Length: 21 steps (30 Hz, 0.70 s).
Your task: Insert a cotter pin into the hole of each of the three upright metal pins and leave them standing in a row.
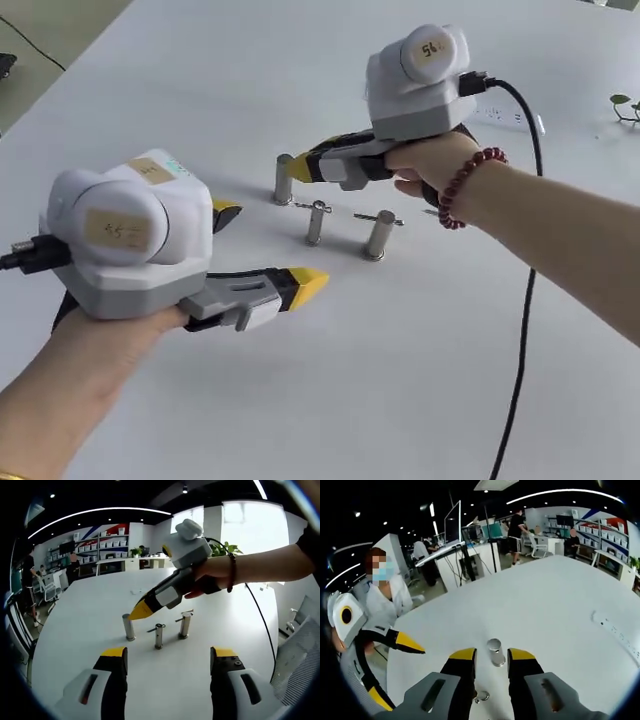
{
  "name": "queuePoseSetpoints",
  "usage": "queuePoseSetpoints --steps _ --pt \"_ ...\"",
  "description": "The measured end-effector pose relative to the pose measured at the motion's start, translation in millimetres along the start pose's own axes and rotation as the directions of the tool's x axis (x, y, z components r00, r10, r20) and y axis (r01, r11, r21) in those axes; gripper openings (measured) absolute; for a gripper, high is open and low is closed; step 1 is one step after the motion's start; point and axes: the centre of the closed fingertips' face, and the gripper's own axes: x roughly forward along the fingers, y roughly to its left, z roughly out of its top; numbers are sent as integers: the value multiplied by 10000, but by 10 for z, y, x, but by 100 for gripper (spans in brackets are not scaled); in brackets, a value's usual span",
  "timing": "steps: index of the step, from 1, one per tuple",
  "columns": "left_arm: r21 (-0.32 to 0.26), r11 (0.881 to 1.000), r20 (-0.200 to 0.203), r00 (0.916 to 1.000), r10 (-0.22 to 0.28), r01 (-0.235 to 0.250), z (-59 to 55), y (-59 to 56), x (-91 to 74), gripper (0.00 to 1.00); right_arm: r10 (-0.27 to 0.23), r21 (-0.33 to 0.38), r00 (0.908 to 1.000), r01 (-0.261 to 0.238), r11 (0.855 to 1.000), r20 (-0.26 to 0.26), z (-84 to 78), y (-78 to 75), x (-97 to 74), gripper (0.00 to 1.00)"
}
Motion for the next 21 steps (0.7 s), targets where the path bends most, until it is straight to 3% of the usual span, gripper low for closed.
queuePoseSetpoints --steps 12,21 --pt "-218 9997 -14 9999 -105 104 -17 26 25 66 87 -411 9990 -105 9991 -440 -87 -75 312 18" --pt "-229 9996 -225 9996 -181 176 -65 15 64 66 -129 -297 9989 116 9995 -447 -77 -98 344 12"
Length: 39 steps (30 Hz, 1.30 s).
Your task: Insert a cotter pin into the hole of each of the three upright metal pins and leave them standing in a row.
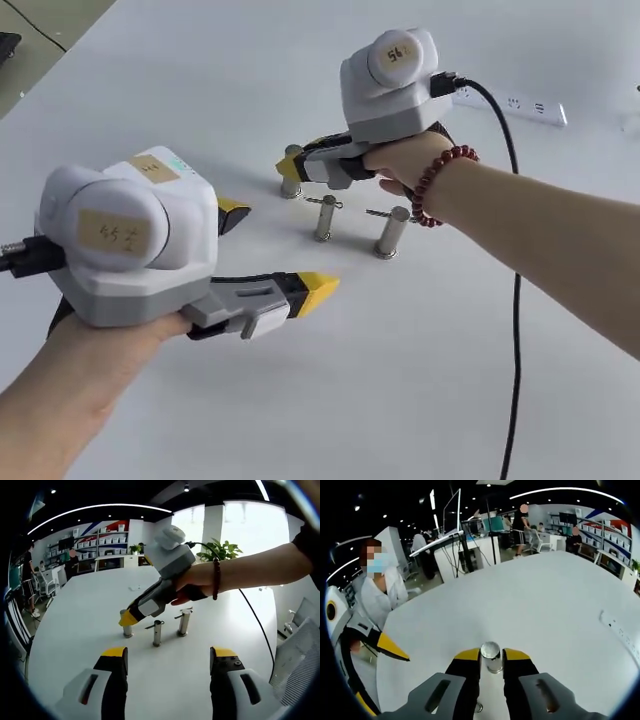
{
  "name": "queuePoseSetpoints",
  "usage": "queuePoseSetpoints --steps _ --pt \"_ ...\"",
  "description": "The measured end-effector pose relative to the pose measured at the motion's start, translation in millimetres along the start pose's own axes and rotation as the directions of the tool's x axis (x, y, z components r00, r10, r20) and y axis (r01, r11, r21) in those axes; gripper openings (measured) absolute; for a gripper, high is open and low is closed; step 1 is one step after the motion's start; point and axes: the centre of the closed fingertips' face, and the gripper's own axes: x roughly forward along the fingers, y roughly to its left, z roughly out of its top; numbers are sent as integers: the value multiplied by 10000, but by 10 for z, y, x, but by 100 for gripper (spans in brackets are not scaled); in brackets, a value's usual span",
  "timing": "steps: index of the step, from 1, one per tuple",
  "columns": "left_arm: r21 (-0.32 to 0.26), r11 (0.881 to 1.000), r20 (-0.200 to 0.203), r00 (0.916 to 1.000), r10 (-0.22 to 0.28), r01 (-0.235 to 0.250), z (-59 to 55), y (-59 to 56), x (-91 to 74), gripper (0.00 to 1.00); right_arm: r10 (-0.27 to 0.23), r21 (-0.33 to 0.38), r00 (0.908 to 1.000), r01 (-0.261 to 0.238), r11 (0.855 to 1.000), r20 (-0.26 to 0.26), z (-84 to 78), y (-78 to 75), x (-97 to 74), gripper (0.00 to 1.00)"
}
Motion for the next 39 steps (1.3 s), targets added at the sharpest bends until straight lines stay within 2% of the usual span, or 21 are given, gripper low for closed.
queuePoseSetpoints --steps 3,8,18,22,25,39 --pt "-17 10000 -36 10000 19 -20 -7 6 11 66 -36 -127 10000 36 9999 45 10 15 -3 10" --pt "-57 10000 -44 10000 14 -14 -14 3 18 66 -71 -975 10000 68 9952 -24 26 -25 -8 9" --pt "29 10000 -110 9999 -11 11 -34 -36 50 65 -227 -1100 9997 213 9937 -115 6 -104 -73 8" --pt "78 10000 -149 9999 8 -7 -38 -65 51 65 -467 -1045 9989 460 9935 -40 17 -157 -226 8" --pt "49 10000 -98 10000 -11 11 -26 -90 46 65 -670 -1124 9977 654 9915 -106 -35 -231 -304 8" --pt "96 10000 -66 10000 -2 3 7 -171 -9 65 -1655 -528 9853 1632 9852 -414 -448 -543 -885 8"
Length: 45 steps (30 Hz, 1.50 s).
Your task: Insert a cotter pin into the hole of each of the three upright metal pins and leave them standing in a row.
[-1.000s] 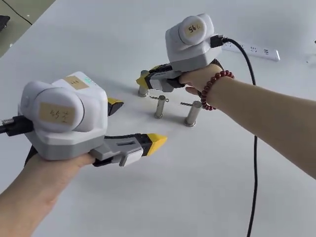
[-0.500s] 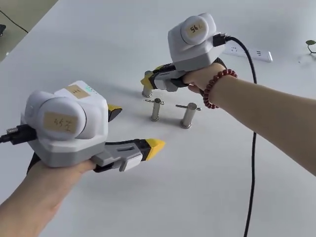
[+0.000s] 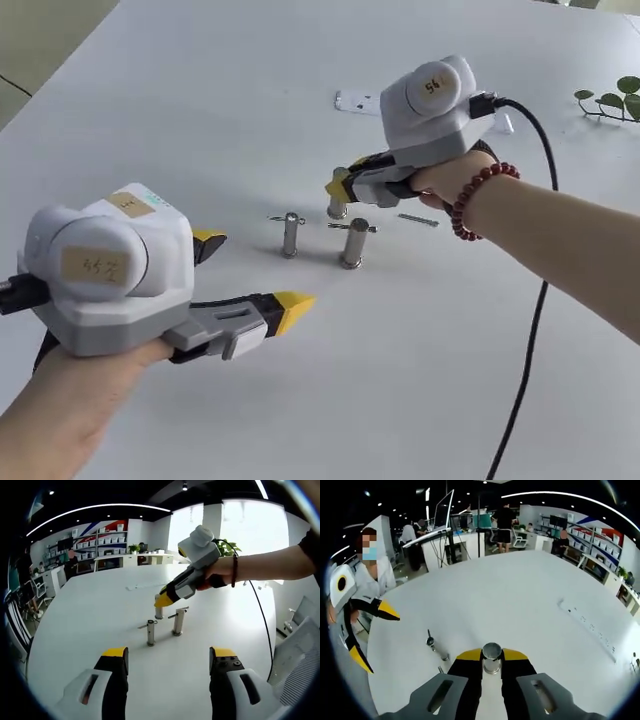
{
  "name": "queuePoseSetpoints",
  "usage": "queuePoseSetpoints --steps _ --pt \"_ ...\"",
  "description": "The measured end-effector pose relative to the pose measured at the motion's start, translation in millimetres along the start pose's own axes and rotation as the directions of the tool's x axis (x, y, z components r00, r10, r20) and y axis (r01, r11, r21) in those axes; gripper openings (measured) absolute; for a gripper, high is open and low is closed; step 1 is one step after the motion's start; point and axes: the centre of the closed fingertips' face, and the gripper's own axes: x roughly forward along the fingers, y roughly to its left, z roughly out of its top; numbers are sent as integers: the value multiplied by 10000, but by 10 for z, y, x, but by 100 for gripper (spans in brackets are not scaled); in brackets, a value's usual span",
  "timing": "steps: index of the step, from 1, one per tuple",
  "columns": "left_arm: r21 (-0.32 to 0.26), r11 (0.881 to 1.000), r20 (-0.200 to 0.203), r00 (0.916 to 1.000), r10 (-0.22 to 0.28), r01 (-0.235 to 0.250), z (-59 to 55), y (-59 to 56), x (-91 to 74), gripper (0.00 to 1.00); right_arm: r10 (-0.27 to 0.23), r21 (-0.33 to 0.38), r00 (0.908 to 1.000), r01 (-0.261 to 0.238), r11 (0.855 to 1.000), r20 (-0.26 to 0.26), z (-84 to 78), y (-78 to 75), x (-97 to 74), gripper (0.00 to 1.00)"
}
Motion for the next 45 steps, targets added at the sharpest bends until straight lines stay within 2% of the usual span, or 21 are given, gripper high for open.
queuePoseSetpoints --steps 6,11,19,25,29,33,38,45 --pt "-7 10000 -36 10000 -12 12 -19 -65 -26 65 -352 128 9993 353 9993 -80 -152 -136 -126 8" --pt "67 10000 -141 9999 -2 3 -52 -80 -40 65 -451 218 9988 454 9987 -174 -284 -160 -243 8" --pt "86 9999 -58 10000 59 -59 -35 -80 -64 65 -452 276 9987 458 9986 -219 -439 -139 -431 8" --pt "105 9999 -69 10000 62 -61 -46 -107 -78 65 -357 103 9990 360 9993 -282 -558 2 -589 8" --pt "75 10000 -58 10000 -3 4 -58 -130 -83 64 -199 43 9994 200 9998 -274 -595 26 -642 8" --pt "52 10000 -70 10000 5 -5 -73 -127 -81 64 -54 -339 9992 41 9994 -391 -621 184 -715 8" --pt "37 10000 -24 10000 69 -69 -64 -108 -83 64 269 -353 9991 -281 9990 -315 -618 375 -789 8" --pt "-13 10000 -23 10000 89 -89 -84 -107 -83 64 662 -560 9974 -678 9961 -300 -641 596 -793 8"
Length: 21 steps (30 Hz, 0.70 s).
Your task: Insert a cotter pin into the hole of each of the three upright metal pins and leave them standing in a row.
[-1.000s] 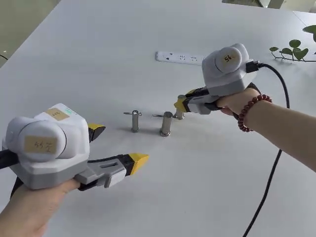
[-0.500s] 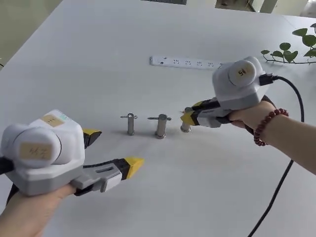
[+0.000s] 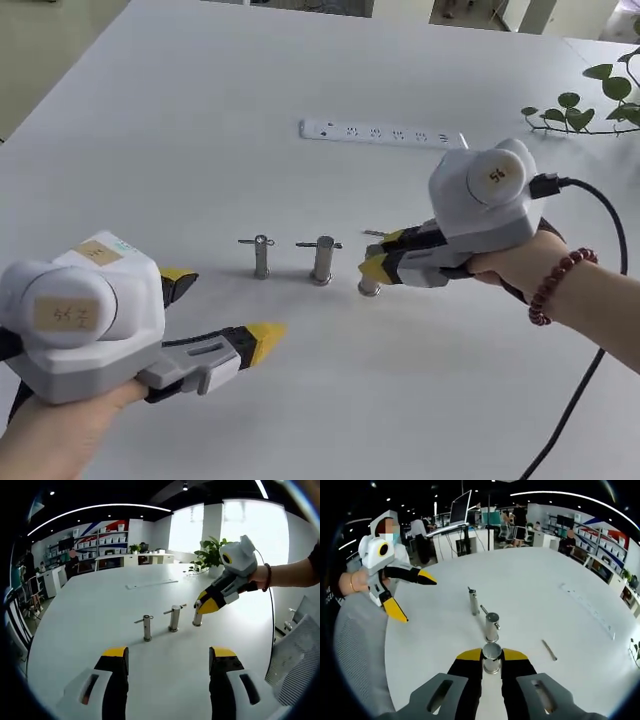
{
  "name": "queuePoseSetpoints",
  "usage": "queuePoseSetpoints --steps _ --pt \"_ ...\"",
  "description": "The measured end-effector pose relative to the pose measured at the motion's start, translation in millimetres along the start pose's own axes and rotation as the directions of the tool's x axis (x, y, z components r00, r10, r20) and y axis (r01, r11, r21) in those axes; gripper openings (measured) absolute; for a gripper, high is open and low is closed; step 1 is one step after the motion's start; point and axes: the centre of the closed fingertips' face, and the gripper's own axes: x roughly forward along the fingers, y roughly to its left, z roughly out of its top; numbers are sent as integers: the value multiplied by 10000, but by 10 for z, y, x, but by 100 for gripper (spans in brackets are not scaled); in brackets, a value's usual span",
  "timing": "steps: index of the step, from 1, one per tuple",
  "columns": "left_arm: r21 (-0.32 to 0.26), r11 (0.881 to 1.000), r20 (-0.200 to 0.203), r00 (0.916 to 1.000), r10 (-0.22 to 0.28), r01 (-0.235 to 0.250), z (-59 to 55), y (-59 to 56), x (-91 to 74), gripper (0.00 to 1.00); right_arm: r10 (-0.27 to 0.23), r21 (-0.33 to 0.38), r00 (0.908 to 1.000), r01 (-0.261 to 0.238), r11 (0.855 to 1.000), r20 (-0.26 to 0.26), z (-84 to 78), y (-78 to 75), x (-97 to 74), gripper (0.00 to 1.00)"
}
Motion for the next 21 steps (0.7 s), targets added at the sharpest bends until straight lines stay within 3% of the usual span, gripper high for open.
queuePoseSetpoints --steps 13,21 --pt "0 10000 55 10000 -53 53 -7 -16 8 64 755 -272 9970 -750 9968 187 44 244 131 8" --pt "25 9999 50 9999 -97 97 -8 -28 4 64 1018 -589 9948 -1011 9931 90 33 308 237 8"
